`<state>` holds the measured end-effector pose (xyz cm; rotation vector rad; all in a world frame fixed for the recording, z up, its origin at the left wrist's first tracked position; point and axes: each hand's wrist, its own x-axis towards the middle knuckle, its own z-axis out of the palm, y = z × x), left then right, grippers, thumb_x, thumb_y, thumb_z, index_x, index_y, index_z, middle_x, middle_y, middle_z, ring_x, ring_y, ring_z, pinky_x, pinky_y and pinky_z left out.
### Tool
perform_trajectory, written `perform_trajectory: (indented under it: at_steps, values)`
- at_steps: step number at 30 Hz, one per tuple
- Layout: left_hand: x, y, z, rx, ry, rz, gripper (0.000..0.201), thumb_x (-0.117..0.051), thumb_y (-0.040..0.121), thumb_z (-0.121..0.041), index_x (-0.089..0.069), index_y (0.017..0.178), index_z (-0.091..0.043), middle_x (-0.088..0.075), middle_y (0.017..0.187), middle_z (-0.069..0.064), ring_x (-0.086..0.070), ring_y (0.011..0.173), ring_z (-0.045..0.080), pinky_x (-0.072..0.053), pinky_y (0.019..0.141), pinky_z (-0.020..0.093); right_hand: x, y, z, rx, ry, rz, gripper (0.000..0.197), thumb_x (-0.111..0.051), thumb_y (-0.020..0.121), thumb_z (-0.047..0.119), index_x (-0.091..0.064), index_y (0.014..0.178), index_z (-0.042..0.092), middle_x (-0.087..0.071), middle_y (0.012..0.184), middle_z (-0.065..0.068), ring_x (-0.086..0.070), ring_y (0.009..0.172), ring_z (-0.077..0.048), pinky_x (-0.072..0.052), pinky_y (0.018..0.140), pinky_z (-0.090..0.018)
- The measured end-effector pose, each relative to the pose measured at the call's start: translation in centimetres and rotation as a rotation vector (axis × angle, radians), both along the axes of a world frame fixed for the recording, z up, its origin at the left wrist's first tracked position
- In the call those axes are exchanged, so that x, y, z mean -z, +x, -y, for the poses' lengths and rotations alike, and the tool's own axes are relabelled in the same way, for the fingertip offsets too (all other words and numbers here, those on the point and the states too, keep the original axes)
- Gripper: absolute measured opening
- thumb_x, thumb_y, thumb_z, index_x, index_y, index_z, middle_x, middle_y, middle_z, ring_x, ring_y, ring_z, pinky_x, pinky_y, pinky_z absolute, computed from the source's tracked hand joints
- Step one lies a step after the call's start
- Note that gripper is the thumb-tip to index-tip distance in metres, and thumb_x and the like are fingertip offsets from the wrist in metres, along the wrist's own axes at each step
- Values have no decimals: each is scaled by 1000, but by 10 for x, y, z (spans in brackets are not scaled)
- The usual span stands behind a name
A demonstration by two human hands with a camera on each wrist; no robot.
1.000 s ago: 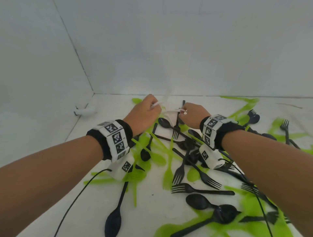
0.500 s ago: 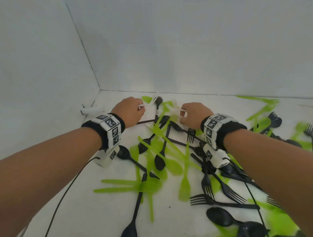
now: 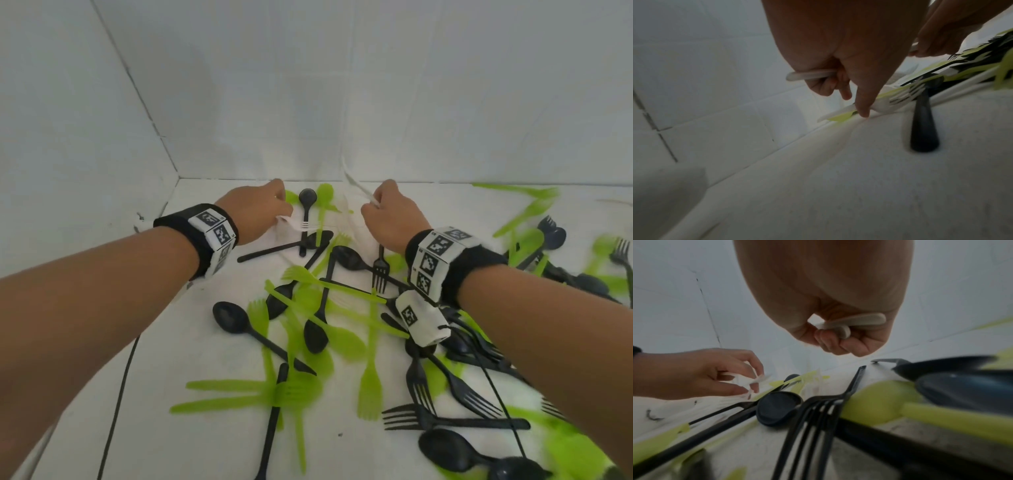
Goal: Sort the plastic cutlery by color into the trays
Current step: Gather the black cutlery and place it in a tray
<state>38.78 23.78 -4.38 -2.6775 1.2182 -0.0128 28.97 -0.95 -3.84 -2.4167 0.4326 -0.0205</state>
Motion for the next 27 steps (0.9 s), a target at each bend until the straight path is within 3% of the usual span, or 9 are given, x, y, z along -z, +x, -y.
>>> perform_trajectory:
  at_steps: [3,6,9,12,14,18,22,24,27]
  values:
    - [-4,-4,-8,65,-71,34,18,-60,97,-15,-64,115,-14,-51,124,8,-52,69,26,-43,61,34,9,15,-1,-37,-80,-125,22,-45,100,24,-47,119,12,-60,103,-7,-60,91,-26,-48,75,-37]
    - [-10,-14,-16,80,-183,32,2,-55,97,-18,-54,97,-16,-53,85,0,-51,64,26,-42,58,37,19,27,-3,-106,-200,-219,21,-47,97,21,-55,113,10,-64,104,-9,-60,99,-28,-46,78,-36]
    - [-16,-28,-22,-2,-250,12,23,-52,95,-25,-37,79,-23,-46,62,-3,-44,53,21,-35,52,35,18,32,-6,-135,-271,-233,20,-48,99,21,-61,102,7,-68,98,-11,-64,93,-29,-51,82,-36]
    - [-16,-35,-22,-58,-217,27,33,-46,100,-34,-34,73,-20,-39,63,3,-35,54,19,-29,55,35,17,33,-7,-129,-295,-240,19,-46,99,18,-59,97,4,-66,97,-9,-64,92,-28,-49,76,-35]
    - [-15,-41,-14,-57,-200,19,34,-41,103,-36,-33,74,-21,-37,65,2,-33,56,18,-26,59,37,15,31,-8,-79,-257,-208,18,-42,101,19,-52,107,5,-60,103,-9,-60,98,-29,-44,77,-36]
    - [-6,-56,2,-56,-270,-253,18,-40,106,-29,-38,88,-24,-50,70,-3,-47,61,19,-29,55,34,9,22,-3,40,-113,-45,25,-39,104,25,-42,122,8,-62,108,-12,-64,95,-33,-54,80,-46]
    - [4,-66,6,18,-196,-344,7,-53,93,-25,-48,89,-28,-56,73,-6,-54,65,15,-43,59,33,2,13,3,72,-46,24,26,-41,102,31,-46,118,11,-63,102,-9,-63,89,-28,-52,77,-42]
    - [7,-67,7,23,-210,-379,6,-54,92,-22,-53,86,-23,-55,70,-7,-52,63,12,-44,61,35,5,8,1,-51,-100,-108,30,-44,100,38,-51,112,11,-60,99,-6,-62,90,-27,-48,72,-37]
    - [5,-66,8,2,-213,-423,7,-56,95,-21,-62,93,-22,-58,74,-8,-54,67,10,-44,66,33,17,3,-2,-250,-269,-267,31,-51,92,40,-57,85,11,-59,83,-3,-65,84,-25,-44,62,-31]
